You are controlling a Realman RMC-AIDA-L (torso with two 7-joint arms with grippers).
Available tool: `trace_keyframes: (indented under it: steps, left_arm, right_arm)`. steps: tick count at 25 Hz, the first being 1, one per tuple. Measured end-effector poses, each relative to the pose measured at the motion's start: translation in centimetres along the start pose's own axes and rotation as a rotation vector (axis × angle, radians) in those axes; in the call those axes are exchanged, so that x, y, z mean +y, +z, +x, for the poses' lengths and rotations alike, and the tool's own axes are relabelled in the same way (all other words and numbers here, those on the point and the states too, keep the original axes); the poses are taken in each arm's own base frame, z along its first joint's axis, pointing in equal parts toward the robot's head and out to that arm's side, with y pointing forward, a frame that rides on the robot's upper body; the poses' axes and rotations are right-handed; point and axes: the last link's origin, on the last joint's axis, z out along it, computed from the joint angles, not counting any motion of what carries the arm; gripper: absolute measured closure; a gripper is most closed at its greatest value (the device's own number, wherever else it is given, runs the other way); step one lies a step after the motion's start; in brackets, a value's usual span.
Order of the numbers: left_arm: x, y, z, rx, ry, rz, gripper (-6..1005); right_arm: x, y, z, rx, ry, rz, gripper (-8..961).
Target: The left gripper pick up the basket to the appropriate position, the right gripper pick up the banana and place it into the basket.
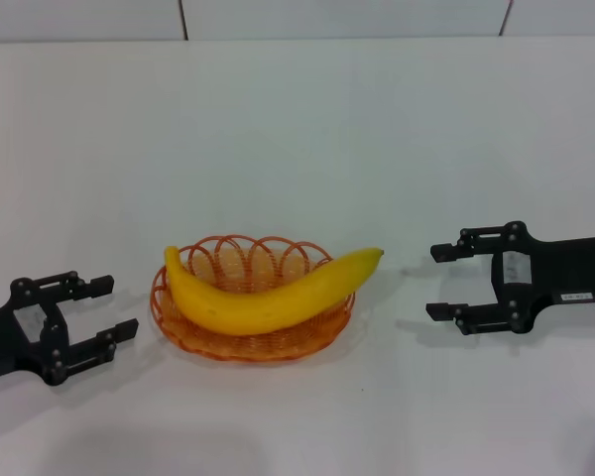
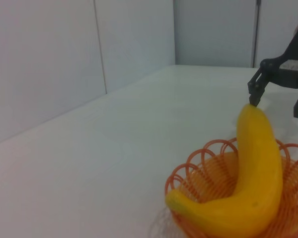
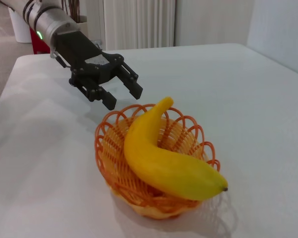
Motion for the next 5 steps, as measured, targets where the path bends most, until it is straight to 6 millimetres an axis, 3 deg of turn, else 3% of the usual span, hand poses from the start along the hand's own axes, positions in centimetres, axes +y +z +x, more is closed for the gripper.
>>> trace_keyframes:
  steps: [5]
  left_arm:
    - [-0.09,0.13,0.12,-0.002,0.005,-0.006,401]
  right_arm:
    - [0.02,0.01,0.01,0.0,0.0,-0.001,242]
